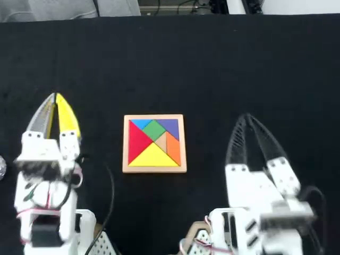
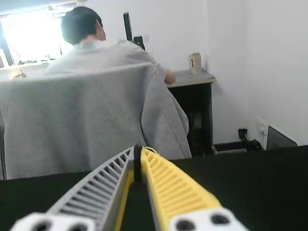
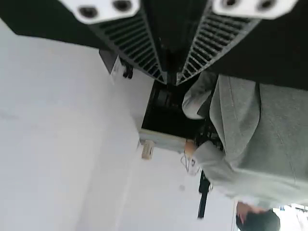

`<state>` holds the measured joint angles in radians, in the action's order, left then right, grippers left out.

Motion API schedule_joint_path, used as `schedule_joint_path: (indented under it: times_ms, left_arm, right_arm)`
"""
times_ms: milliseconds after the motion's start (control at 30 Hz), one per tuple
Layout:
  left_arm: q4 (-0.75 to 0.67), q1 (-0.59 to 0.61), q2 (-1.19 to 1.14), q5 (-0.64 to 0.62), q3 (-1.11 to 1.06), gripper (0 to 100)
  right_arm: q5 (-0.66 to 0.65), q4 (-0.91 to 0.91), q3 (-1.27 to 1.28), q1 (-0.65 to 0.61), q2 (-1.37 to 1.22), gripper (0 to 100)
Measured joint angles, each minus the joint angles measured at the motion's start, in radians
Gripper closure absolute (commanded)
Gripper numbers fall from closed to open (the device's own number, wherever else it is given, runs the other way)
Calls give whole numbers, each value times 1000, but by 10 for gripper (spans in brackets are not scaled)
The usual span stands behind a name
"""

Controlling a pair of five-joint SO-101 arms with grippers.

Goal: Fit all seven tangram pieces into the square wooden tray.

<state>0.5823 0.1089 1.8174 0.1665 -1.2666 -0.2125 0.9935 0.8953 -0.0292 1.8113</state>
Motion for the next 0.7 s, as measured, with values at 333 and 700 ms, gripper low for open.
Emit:
schedule_joint_path:
  times_ms: [333, 700]
  left_arm:
    - [-334, -2, -6, 0, -410, 966]
    - [-313, -2, -3, 0, -413, 966]
  right_arm:
    - [0, -387, 571, 6, 0, 983]
    - [0, -520, 792, 6, -2, 983]
